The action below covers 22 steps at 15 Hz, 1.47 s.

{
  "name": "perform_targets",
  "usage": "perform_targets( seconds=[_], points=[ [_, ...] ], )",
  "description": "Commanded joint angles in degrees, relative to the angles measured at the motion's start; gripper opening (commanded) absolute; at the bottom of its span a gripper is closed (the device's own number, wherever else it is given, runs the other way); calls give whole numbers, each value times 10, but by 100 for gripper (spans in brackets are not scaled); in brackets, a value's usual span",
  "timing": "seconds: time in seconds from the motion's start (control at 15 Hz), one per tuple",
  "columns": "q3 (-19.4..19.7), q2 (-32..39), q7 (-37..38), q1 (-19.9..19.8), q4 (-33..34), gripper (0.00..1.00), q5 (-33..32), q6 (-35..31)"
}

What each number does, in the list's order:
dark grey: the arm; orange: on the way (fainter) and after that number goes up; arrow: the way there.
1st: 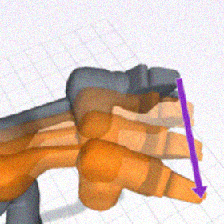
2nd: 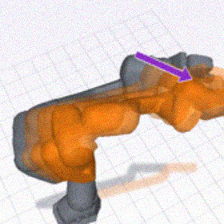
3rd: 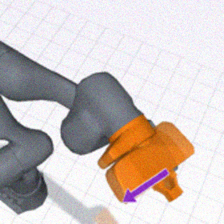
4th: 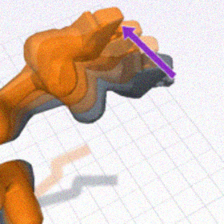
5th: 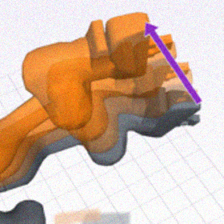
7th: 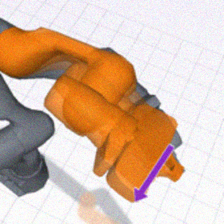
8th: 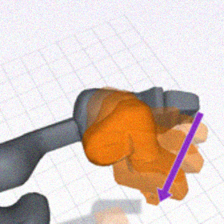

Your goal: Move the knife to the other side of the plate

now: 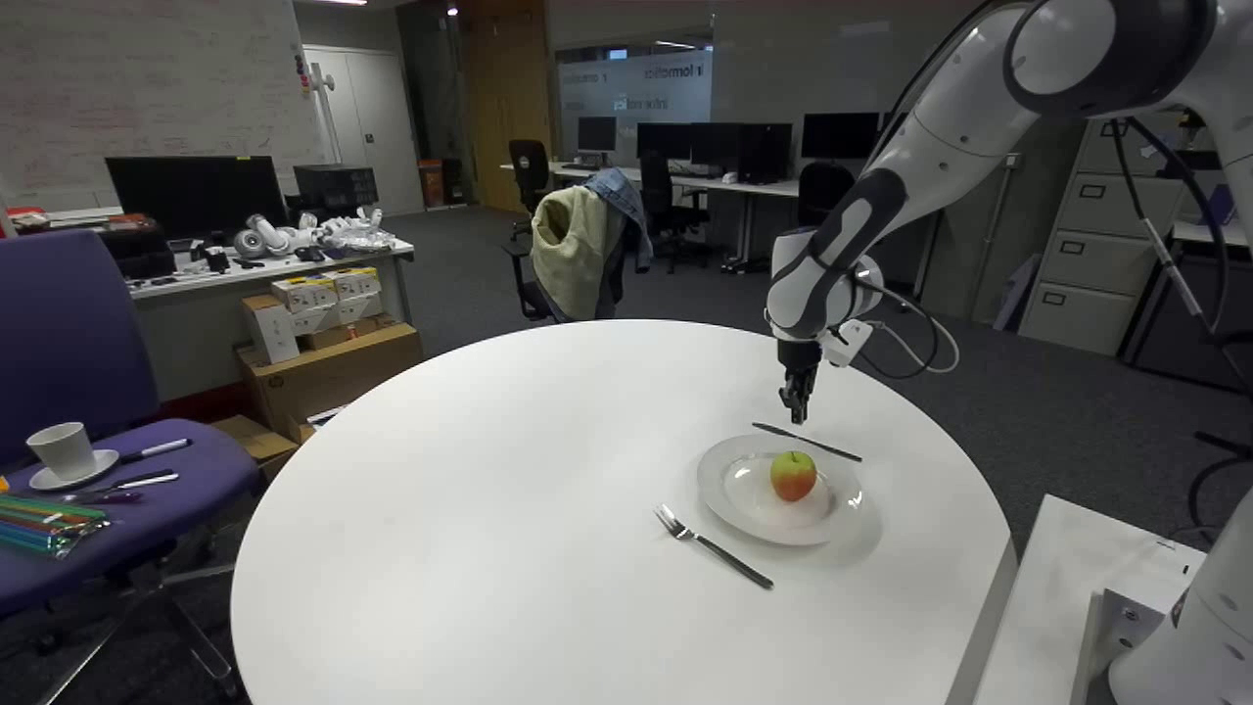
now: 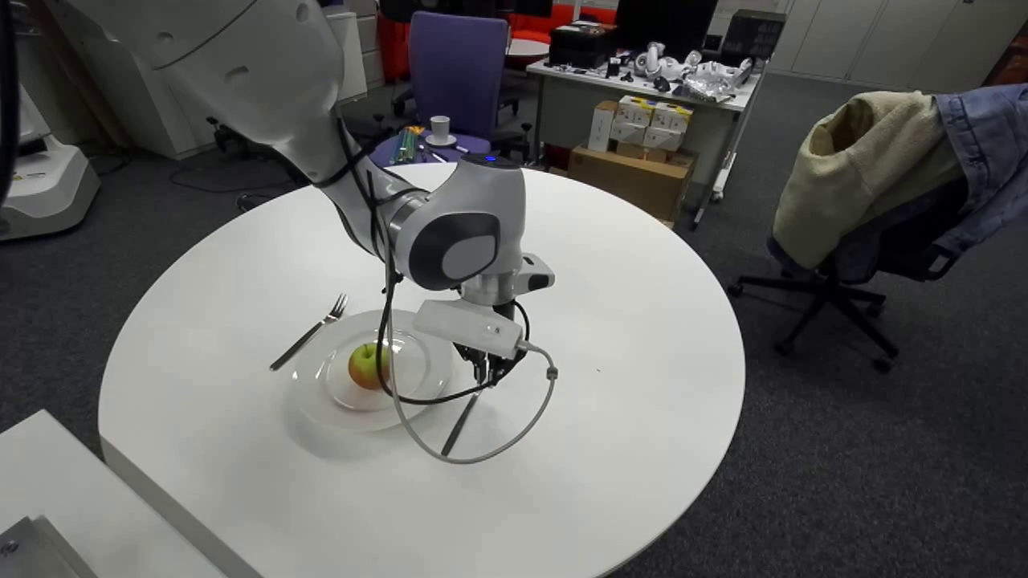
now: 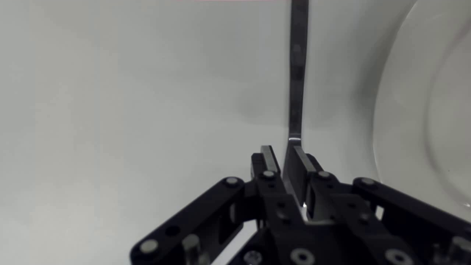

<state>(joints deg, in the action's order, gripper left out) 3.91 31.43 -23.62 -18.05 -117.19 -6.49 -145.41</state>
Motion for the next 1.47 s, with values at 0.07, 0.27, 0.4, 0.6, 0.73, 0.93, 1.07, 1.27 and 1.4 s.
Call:
perform_targets(
  seconds=[0.07,0.27,0.4,0.6,0.73,0.93,1.07,1.27,1.4],
  points=[
    [-2,-56,-13,6,-14,22,3,15],
    [-5,-106,4,28,-31,27,3,46],
    [-10,-145,15,49,-48,13,4,71],
    [-19,-208,58,97,-77,38,-6,100],
    [-26,-242,118,137,-94,43,-22,119],
    [-47,-270,211,189,-100,64,-39,163],
    [-63,-277,258,214,-98,77,-35,193],
    [-84,-273,308,238,-88,98,-13,234],
    [-83,-255,292,236,-81,88,-20,213]
  ],
)
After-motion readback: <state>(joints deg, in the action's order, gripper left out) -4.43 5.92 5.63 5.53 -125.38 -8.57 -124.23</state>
